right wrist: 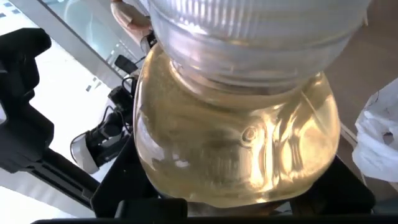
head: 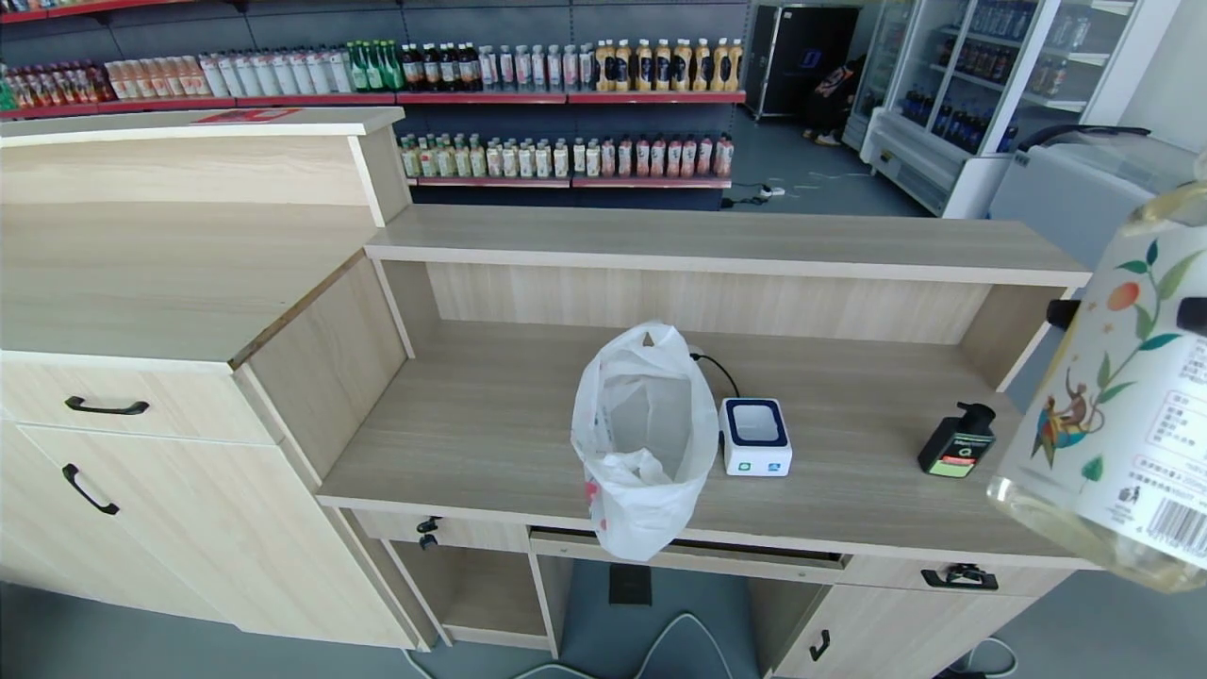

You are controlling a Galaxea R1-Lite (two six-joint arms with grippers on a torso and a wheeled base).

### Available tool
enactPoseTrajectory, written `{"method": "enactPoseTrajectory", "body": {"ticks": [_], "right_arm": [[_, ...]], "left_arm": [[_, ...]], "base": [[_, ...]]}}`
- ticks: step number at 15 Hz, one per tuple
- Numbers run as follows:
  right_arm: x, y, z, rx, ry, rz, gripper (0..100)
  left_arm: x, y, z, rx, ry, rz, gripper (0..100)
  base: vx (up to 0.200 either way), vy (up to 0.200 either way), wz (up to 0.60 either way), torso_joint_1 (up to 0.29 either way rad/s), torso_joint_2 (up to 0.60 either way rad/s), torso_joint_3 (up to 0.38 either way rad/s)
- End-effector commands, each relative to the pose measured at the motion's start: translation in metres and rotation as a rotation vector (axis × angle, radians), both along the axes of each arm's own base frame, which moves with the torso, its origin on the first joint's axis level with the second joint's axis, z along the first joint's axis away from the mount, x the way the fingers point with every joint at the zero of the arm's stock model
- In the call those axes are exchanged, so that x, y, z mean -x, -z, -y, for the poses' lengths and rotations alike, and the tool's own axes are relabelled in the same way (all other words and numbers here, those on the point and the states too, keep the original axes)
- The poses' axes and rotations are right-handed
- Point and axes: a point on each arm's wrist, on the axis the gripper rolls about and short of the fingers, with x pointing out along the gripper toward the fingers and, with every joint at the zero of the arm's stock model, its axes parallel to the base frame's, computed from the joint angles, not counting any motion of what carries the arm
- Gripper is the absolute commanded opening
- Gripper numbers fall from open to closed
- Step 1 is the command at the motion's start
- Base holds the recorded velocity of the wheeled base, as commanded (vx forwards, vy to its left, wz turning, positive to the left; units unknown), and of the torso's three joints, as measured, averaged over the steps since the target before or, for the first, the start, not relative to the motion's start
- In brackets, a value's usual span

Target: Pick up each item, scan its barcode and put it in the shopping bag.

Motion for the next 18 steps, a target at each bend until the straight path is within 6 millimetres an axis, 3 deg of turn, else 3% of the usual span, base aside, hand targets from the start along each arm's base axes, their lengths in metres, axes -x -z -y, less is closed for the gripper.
{"method": "enactPoseTrajectory", "body": {"ticks": [1,18], "right_arm": [[0.005,-0.004,0.000,0.003,-0.010,0.015,0],[0.029,-0.001,-0.004,-0.004,-0.045,-0.002,0]], "left_arm": [[0.000,0.000,0.000,0.001,0.000,0.000,100],[0.000,0.000,0.000,0.001,0.000,0.000,100]], "base": [[0.000,0.000,0.00,0.000,0.00,0.000],[0.000,0.000,0.00,0.000,0.00,0.000]]}}
